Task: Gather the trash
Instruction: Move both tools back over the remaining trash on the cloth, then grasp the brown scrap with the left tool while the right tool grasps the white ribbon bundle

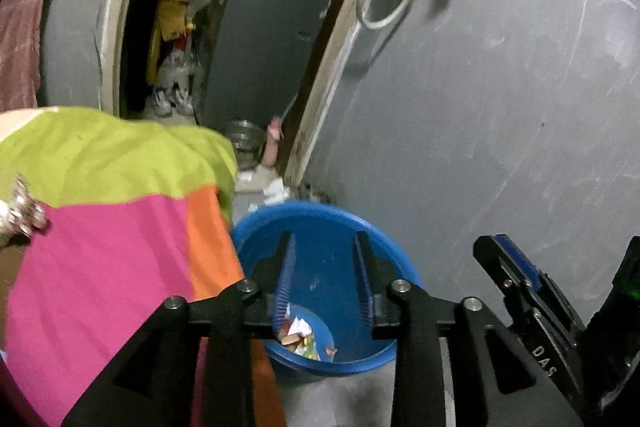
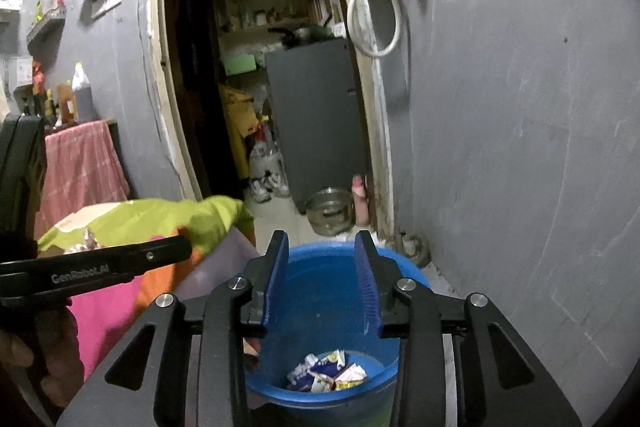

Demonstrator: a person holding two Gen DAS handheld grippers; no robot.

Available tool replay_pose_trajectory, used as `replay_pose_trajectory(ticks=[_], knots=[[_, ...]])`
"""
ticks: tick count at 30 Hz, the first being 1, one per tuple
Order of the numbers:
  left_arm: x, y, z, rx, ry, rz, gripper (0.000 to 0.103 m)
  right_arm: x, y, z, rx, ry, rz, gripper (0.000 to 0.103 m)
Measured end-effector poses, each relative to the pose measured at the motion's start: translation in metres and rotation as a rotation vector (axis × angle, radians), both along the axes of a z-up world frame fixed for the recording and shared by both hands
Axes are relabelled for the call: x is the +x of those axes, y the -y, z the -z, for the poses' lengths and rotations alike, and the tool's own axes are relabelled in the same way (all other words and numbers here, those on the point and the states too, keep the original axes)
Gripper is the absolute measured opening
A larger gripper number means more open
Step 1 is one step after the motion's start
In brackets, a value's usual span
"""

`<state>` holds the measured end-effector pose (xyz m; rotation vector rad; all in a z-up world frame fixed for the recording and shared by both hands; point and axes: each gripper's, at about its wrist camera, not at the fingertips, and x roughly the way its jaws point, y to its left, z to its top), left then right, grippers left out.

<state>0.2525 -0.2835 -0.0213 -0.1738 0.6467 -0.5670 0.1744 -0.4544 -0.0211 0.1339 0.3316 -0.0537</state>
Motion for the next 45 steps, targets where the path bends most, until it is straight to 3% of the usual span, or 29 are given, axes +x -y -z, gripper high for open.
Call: replay_pose_trajectory(ticks=[3,8,12,15,21,22,30,36,41,45], knots=[[-0.007,-0.017,-0.019,-0.03,0.042,-0.019,0.032,-0.007,-0.009,-0.019,-0.015,0.055,-0.003,0.048],[-0.021,-0.051,-0.052,-0.054,0.127,-0.061,0.04,-0.018,-0.032,-0.047,-0.047,0.131,-0.02,0.055],[-0.036,-0.084,-0.074,-0.07,0.212,-0.115,0.057,-0.027,-0.056,-0.069,-0.067,0.205,-0.032,0.071],[-0.045,-0.107,-0.087,-0.07,0.259,-0.154,0.064,-0.033,-0.074,-0.083,-0.081,0.257,-0.041,0.076],[-0.063,-0.161,-0.107,-0.043,0.351,-0.271,0.096,-0.04,-0.107,-0.101,-0.075,0.325,-0.055,0.098],[-0.066,-0.169,-0.108,-0.044,0.359,-0.289,0.097,-0.04,-0.112,-0.103,-0.073,0.335,-0.058,0.103],[-0.088,-0.229,-0.102,-0.035,0.393,-0.387,0.1,-0.041,-0.155,-0.103,-0.07,0.366,-0.123,0.103],[-0.1,-0.26,-0.09,0.013,0.411,-0.44,0.101,-0.038,-0.193,-0.091,-0.071,0.365,-0.188,0.103],[-0.096,-0.287,-0.073,0.035,0.361,-0.46,0.101,-0.025,-0.217,-0.079,-0.091,0.336,-0.243,0.103],[-0.082,-0.305,-0.055,0.049,0.275,-0.474,0.101,-0.01,-0.231,-0.069,-0.114,0.295,-0.273,0.103]])
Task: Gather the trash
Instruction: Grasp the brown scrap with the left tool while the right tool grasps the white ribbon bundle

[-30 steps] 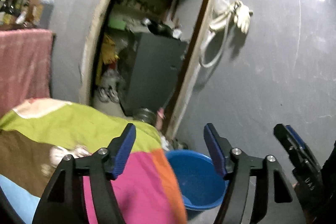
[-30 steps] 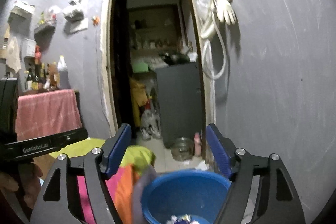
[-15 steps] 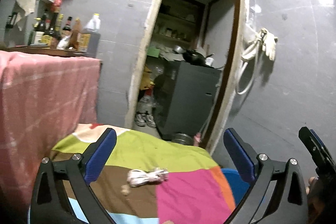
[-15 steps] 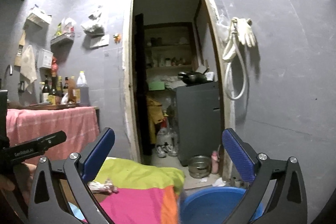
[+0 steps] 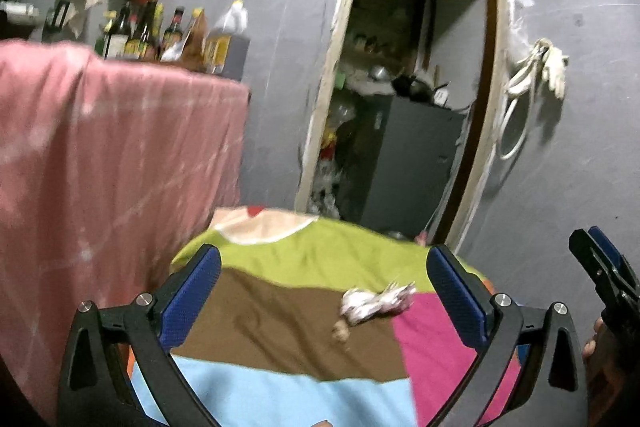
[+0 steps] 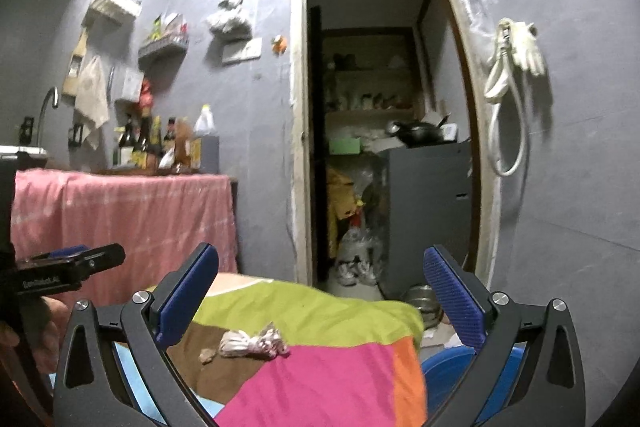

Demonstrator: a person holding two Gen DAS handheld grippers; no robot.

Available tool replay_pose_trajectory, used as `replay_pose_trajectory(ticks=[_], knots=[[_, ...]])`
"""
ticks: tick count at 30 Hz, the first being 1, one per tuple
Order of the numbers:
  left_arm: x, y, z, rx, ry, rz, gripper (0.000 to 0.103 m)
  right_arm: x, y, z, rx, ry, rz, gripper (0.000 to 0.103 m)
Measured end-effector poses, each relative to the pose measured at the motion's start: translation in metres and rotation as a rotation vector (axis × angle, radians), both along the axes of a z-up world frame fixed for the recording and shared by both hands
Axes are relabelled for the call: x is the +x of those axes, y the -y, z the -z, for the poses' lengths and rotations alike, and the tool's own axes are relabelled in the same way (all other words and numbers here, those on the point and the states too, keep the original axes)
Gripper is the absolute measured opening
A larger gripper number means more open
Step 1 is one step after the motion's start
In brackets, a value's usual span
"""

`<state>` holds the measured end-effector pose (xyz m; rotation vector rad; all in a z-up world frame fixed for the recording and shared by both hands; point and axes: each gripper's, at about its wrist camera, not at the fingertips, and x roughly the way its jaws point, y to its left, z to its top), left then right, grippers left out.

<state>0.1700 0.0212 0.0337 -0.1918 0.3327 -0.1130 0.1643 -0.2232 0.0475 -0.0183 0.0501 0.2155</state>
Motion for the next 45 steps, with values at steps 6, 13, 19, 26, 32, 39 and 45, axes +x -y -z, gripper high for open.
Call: replay_pose_trajectory(ticks=[6,13,19,26,32,39,45], knots=[[0.019,-0.009,0.029,-0.025,-0.128,0.022,0.1,0.028,-0.011,0.018,-0.033,-0.09,-0.039,0.103],[0.04,0.002,0.052,-0.004,-0.238,0.048,0.099,0.07,-0.017,0.043,-0.068,-0.248,-0.118,0.103],[0.067,0.014,0.071,0.024,-0.349,0.107,0.072,0.1,-0.026,0.067,-0.094,-0.37,-0.167,0.098],[0.088,0.024,0.089,0.015,-0.435,0.192,0.046,0.136,-0.043,0.088,-0.148,-0.499,-0.221,0.084],[0.101,0.026,0.094,-0.015,-0.477,0.233,0.043,0.161,-0.051,0.1,-0.137,-0.628,-0.301,0.075],[0.106,0.036,0.098,0.008,-0.504,0.272,0.023,0.182,-0.057,0.107,-0.116,-0.73,-0.342,0.058],[0.113,0.034,0.102,-0.008,-0.531,0.253,0.011,0.183,-0.061,0.109,-0.125,-0.75,-0.361,0.041]])
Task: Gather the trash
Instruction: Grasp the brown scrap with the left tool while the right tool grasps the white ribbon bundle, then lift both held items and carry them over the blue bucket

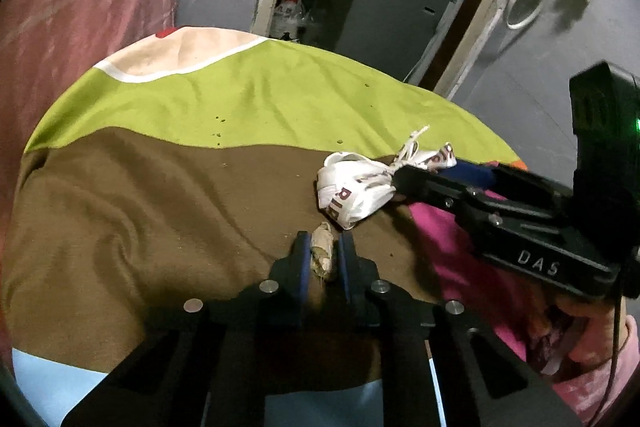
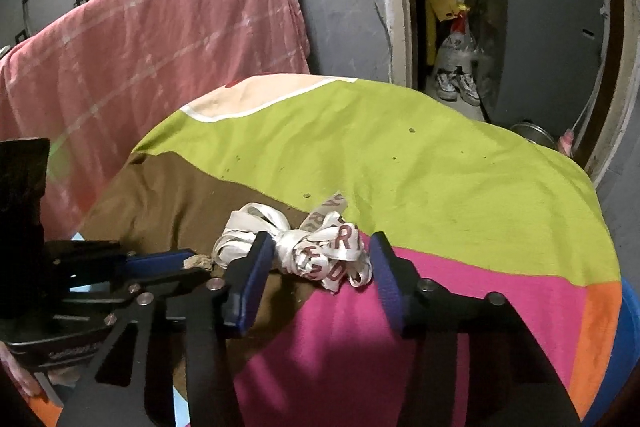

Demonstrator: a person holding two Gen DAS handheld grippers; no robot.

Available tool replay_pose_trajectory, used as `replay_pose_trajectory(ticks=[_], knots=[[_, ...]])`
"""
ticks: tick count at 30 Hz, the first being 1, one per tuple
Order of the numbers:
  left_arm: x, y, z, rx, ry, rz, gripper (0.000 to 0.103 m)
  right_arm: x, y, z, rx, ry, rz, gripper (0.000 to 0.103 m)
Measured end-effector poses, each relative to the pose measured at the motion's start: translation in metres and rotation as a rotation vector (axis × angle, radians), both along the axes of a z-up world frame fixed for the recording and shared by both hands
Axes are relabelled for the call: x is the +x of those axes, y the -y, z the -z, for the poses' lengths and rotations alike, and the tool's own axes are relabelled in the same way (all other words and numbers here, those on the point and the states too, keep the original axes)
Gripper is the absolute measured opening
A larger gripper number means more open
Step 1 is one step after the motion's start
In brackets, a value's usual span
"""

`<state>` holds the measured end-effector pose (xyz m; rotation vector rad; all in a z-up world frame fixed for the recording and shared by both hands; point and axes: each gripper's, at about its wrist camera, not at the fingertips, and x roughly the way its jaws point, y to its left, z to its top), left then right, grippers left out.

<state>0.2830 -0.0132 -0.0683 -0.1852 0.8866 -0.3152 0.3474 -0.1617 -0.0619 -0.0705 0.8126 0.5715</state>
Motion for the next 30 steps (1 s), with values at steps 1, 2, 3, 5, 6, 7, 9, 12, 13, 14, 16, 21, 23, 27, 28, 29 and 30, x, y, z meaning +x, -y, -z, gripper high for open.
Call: replay_pose_trajectory(ticks=[1,2,3,5,6,7,9,12,13,14,16,21,23,27,28,29,30], knots=[[-0.001,-0.001,-0.001,-0.001,0.001,-0.006,0.011,-0.001,0.0,0.001,-0.001,-0.005,0.0,0.039],[-0.002,-0.001,-0.001,0.005,0.005,-0.016,0.011,-0.001,0.0,0.002,-0.002,-0.01,0.0,0.038],[-0.003,-0.002,-0.002,0.011,0.01,-0.026,0.01,-0.001,0.001,0.003,0.0,-0.016,-0.001,0.036],[-0.005,-0.003,-0.003,0.016,0.017,-0.047,0.01,-0.003,0.003,0.006,0.004,-0.028,0.001,0.034],[-0.006,-0.003,-0.004,0.019,0.023,-0.061,0.01,-0.004,0.003,0.008,0.002,-0.031,0.001,0.033],[-0.008,-0.004,-0.005,0.021,0.027,-0.071,0.01,-0.006,0.003,0.01,-0.003,-0.034,0.0,0.032],[-0.009,-0.006,-0.006,0.019,0.032,-0.088,0.01,-0.01,0.001,0.011,-0.021,-0.026,-0.002,0.03],[-0.011,-0.009,-0.009,0.012,0.041,-0.113,0.01,-0.016,-0.002,0.01,-0.046,-0.002,-0.001,0.022],[-0.012,-0.01,-0.01,0.009,0.045,-0.118,0.01,-0.02,-0.003,0.008,-0.053,0.018,0.001,0.018],[-0.013,-0.01,-0.012,0.005,0.05,-0.123,0.01,-0.024,-0.003,0.007,-0.063,0.034,0.001,0.016],[-0.016,-0.011,-0.015,0.003,0.065,-0.131,0.01,-0.031,-0.003,0.005,-0.072,0.068,0.004,0.012],[-0.034,-0.003,-0.03,0.006,0.157,-0.134,0.01,-0.051,0.014,-0.01,-0.012,0.169,0.072,0.009],[-0.039,0.003,-0.037,0.012,0.2,-0.132,0.01,-0.062,0.02,-0.02,0.004,0.222,0.096,0.008],[-0.05,0.014,-0.053,-0.016,0.277,-0.142,0.01,-0.085,0.033,-0.042,0.032,0.327,0.145,0.008],[-0.052,0.017,-0.058,-0.021,0.297,-0.143,0.01,-0.092,0.036,-0.048,0.04,0.353,0.156,0.008],[-0.055,0.019,-0.063,-0.026,0.32,-0.143,0.01,-0.101,0.041,-0.056,0.06,0.391,0.169,0.008],[-0.059,0.023,-0.069,-0.032,0.346,-0.145,0.01,-0.108,0.045,-0.062,0.066,0.423,0.183,0.008]])
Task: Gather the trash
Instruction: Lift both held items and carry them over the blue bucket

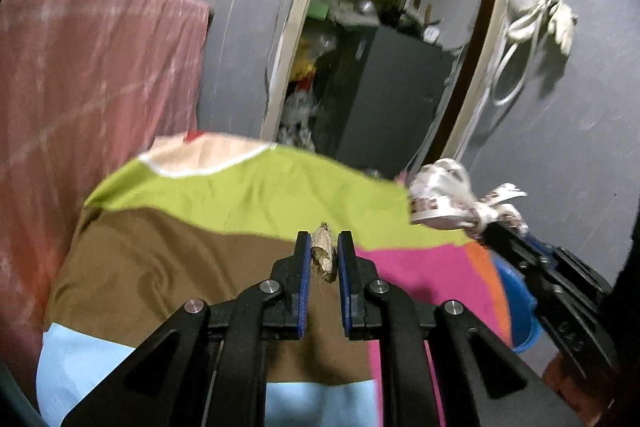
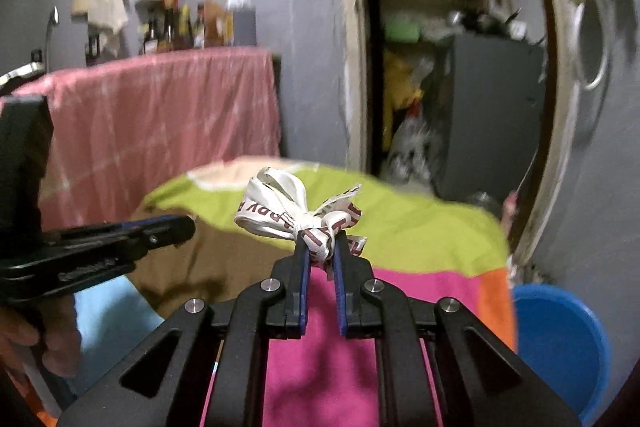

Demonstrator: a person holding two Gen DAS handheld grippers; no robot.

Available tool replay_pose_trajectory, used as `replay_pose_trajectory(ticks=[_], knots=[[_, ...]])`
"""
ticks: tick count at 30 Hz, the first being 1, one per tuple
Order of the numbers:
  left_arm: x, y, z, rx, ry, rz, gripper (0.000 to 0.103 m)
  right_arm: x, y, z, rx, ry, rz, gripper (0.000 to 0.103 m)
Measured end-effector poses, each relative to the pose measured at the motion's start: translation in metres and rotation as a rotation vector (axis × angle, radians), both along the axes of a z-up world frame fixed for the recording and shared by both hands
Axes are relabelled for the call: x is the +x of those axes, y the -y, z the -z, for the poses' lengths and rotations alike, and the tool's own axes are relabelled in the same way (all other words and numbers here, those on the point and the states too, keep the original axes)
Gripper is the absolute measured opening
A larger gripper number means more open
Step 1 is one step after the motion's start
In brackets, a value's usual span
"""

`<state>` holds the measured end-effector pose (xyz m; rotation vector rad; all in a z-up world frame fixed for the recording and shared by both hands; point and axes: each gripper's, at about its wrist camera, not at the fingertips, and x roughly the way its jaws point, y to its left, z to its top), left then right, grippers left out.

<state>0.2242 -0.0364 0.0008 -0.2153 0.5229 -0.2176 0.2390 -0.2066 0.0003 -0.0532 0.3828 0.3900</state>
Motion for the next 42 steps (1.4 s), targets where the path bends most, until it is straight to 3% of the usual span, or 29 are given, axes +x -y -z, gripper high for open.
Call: replay_pose_trajectory(ticks=[8,18,29,42], knots=[[-0.03,0.037,-0.045,-0.029,0.214,0.021,0.01,-0.056,0.038,-0.048,0.045,0.246,0.127,0.008],[-0.062,0.106,-0.08,-0.054,0.405,0.101,0.01,-0.104,0.089,-0.079,0.039,0.399,0.274,0.008],[-0.07,0.181,-0.078,-0.037,0.439,0.168,0.01,-0.127,0.15,-0.074,-0.001,0.463,0.432,0.009],[-0.054,0.234,-0.048,0.013,0.383,0.194,0.01,-0.12,0.197,-0.039,0.012,0.4,0.506,0.009]])
